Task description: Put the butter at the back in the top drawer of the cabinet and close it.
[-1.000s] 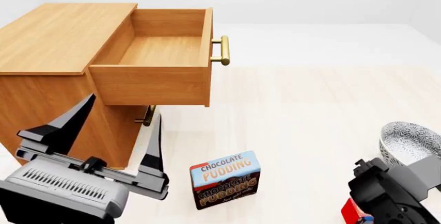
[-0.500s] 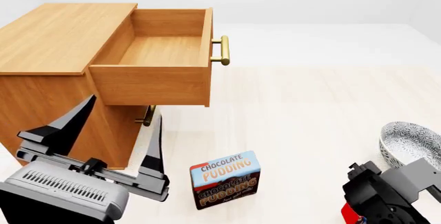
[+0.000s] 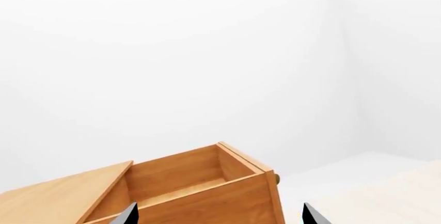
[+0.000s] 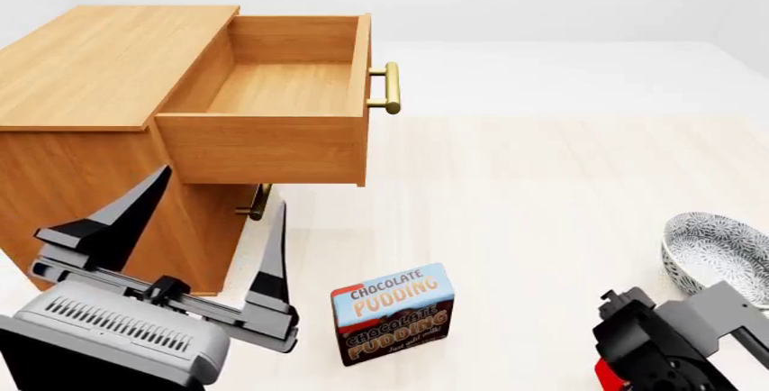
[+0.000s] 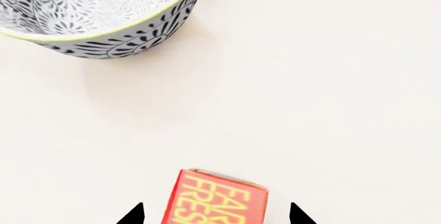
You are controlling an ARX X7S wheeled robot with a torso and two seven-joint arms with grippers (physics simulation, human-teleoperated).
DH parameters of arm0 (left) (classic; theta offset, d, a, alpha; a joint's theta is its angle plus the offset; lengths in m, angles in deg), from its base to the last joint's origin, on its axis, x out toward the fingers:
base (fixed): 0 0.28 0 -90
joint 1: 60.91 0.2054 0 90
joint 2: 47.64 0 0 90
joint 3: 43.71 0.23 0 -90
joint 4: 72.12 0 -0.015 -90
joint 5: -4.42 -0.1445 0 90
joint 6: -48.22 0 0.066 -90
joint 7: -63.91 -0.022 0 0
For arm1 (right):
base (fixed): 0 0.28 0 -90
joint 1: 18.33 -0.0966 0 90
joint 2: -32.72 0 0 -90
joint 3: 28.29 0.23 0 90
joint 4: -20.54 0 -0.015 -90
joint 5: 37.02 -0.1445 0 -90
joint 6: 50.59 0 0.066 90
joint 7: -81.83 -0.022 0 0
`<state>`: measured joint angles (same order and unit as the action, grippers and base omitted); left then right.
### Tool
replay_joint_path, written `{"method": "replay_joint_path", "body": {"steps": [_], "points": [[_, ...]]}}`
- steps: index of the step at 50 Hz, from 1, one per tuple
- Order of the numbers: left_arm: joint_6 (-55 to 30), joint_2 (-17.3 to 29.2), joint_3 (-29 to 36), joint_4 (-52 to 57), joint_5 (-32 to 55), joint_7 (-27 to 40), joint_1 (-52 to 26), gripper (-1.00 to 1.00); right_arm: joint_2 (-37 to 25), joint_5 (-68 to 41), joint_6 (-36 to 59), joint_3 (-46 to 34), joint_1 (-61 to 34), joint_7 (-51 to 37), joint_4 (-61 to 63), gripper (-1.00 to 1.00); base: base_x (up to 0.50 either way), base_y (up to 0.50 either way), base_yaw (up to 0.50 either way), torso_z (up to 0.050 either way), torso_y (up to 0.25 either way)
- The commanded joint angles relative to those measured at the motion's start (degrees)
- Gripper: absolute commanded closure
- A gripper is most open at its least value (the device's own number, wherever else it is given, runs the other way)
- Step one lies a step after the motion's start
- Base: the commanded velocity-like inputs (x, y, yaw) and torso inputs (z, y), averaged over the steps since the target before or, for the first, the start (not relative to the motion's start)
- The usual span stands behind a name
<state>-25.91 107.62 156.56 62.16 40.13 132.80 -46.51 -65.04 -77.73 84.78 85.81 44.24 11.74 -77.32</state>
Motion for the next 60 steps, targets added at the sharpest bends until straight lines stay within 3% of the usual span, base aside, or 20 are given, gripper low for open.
{"method": "replay_joint_path", "body": {"steps": [1,2,3,26,40,52,58,60], "points": [[-0.5,-0.2,-0.3,0.2,0.3,-0.1,-0.1,-1.00,-0.2,0.0,-0.8,-0.5,-0.3,1.0,-1.7,-1.00,0.00,0.00,0.00,0.000,0.000],[-0.5,-0.2,-0.3,0.2,0.3,-0.1,0.0,-1.00,-0.2,-0.1,-0.9,-0.5,-0.3,1.1,-1.7,-1.00,0.00,0.00,0.00,0.000,0.000],[-0.5,-0.3,-0.3,0.1,0.3,-0.2,0.0,-1.00,-0.2,-0.1,-1.0,-0.5,-0.2,1.2,-1.7,1.00,0.00,0.00,0.00,0.000,0.000],[-0.2,-0.2,-0.6,-0.1,0.2,-0.3,0.9,-1.00,-0.4,-1.7,0.0,-0.4,0.1,0.0,1.2,1.00,0.00,0.00,0.00,0.000,0.000],[-0.5,-2.0,-0.7,-0.7,-0.4,0.3,2.1,-1.00,-1.0,-11.3,11.6,1.4,-2.3,-8.0,20.1,1.00,0.00,0.00,0.00,0.000,0.000],[-1.5,-3.9,-0.8,-1.1,-0.4,0.6,2.7,-1.00,-1.3,-25.9,21.4,3.7,-7.2,-13.6,35.1,1.00,0.00,0.00,0.00,0.000,0.001],[-2.5,-4.9,-0.9,-0.7,-0.4,0.9,2.7,-1.00,-2.0,-32.6,22.9,3.1,-9.7,-12.4,40.9,1.00,0.00,0.00,0.00,0.000,0.002],[-2.9,-5.4,-0.9,-0.5,-0.6,1.2,2.9,-1.00,-1.9,-32.5,20.8,2.7,-10.0,-8.0,43.7,1.00,0.00,0.00,0.00,0.000,0.000]]}}
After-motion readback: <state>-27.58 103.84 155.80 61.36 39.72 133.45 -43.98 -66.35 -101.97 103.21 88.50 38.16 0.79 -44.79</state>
